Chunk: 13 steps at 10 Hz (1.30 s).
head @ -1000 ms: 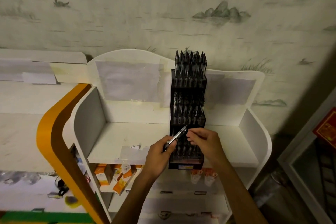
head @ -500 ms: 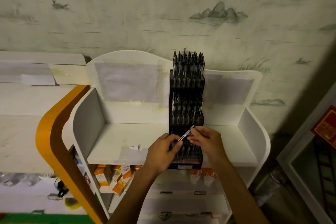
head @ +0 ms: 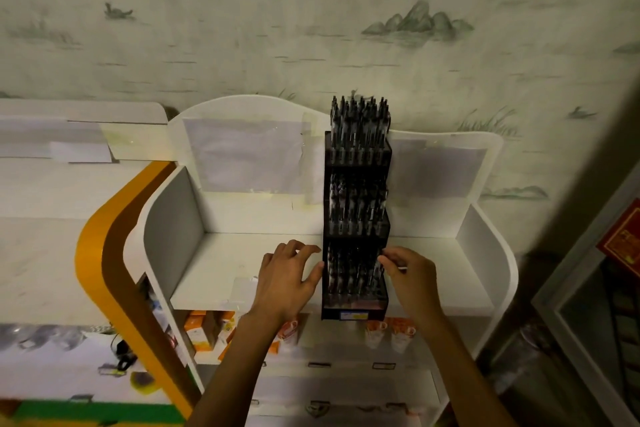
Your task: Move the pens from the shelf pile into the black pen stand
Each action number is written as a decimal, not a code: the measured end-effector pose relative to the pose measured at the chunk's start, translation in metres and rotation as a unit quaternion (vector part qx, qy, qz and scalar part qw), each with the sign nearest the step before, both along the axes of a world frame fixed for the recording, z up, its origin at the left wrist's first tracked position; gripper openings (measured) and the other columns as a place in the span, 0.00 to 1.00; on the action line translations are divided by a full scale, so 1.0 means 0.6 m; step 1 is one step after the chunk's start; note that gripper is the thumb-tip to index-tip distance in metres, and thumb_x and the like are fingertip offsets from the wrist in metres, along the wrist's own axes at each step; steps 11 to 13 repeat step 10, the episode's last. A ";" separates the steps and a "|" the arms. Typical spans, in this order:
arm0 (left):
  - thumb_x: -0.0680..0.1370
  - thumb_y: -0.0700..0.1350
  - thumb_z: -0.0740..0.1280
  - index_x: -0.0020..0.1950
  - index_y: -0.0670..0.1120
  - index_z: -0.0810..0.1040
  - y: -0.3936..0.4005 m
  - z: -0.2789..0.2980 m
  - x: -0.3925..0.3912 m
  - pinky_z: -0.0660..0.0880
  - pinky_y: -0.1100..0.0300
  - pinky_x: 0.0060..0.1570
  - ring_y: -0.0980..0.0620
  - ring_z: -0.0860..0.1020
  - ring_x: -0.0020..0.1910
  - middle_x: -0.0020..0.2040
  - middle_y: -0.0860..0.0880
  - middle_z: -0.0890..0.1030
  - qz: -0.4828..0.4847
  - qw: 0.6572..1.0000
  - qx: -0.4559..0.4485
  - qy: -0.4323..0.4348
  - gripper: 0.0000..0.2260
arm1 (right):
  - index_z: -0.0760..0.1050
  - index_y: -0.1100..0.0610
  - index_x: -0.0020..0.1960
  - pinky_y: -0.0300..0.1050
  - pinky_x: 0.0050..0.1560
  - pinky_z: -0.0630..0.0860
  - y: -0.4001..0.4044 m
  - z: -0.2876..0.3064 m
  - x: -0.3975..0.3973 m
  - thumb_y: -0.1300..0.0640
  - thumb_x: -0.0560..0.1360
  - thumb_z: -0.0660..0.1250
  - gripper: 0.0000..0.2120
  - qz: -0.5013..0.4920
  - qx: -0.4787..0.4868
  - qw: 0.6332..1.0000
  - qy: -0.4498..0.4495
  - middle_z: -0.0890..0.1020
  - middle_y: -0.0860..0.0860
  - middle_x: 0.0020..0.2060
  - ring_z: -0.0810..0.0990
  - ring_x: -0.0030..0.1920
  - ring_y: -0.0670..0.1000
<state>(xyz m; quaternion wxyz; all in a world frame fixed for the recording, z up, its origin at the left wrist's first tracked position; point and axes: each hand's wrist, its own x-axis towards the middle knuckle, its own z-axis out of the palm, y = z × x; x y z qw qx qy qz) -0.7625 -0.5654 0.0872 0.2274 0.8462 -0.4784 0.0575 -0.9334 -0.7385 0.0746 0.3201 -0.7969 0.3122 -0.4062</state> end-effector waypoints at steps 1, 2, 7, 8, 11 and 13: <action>0.81 0.61 0.53 0.69 0.58 0.73 0.002 0.002 -0.002 0.68 0.51 0.64 0.51 0.72 0.65 0.65 0.53 0.75 0.001 1.000 -0.002 0.005 0.19 | 0.83 0.57 0.53 0.32 0.47 0.75 -0.002 -0.006 0.000 0.59 0.74 0.72 0.08 -0.015 -0.001 1.000 -0.005 0.85 0.48 0.45 0.81 0.45 0.45; 0.81 0.61 0.54 0.67 0.58 0.74 0.003 0.003 -0.002 0.69 0.51 0.62 0.51 0.73 0.64 0.64 0.53 0.76 0.002 1.000 -0.007 0.009 0.19 | 0.83 0.56 0.54 0.37 0.49 0.78 -0.004 -0.003 0.002 0.59 0.74 0.72 0.08 -0.011 0.001 1.000 -0.001 0.85 0.48 0.45 0.82 0.45 0.45; 0.80 0.60 0.54 0.66 0.58 0.75 0.022 0.014 0.008 0.71 0.52 0.60 0.50 0.74 0.62 0.63 0.52 0.78 0.027 1.000 -0.009 0.012 0.19 | 0.84 0.57 0.45 0.33 0.43 0.76 0.004 -0.043 0.002 0.60 0.74 0.72 0.02 0.033 -0.022 0.991 0.130 0.85 0.50 0.39 0.80 0.38 0.43; 0.81 0.59 0.57 0.66 0.59 0.75 0.036 0.021 0.018 0.71 0.52 0.60 0.51 0.74 0.63 0.64 0.53 0.78 0.025 1.000 -0.005 0.014 0.16 | 0.83 0.56 0.45 0.43 0.46 0.79 0.007 -0.028 -0.006 0.60 0.75 0.71 0.02 0.018 -0.006 0.989 0.146 0.85 0.49 0.39 0.80 0.39 0.45; 0.81 0.59 0.59 0.68 0.60 0.74 0.078 0.056 0.057 0.72 0.50 0.60 0.50 0.74 0.64 0.65 0.53 0.77 0.044 0.999 -0.008 -0.002 0.17 | 0.82 0.57 0.52 0.35 0.47 0.70 0.033 0.040 -0.003 0.60 0.77 0.68 0.06 -0.027 -0.030 0.992 0.119 0.84 0.51 0.44 0.79 0.43 0.47; 0.81 0.59 0.59 0.68 0.60 0.74 0.078 0.056 0.057 0.72 0.50 0.60 0.50 0.74 0.64 0.65 0.53 0.77 0.044 0.999 -0.008 -0.002 0.17 | 0.82 0.57 0.52 0.35 0.47 0.70 0.033 0.040 -0.003 0.60 0.77 0.68 0.06 -0.027 -0.030 0.992 0.119 0.84 0.51 0.44 0.79 0.43 0.47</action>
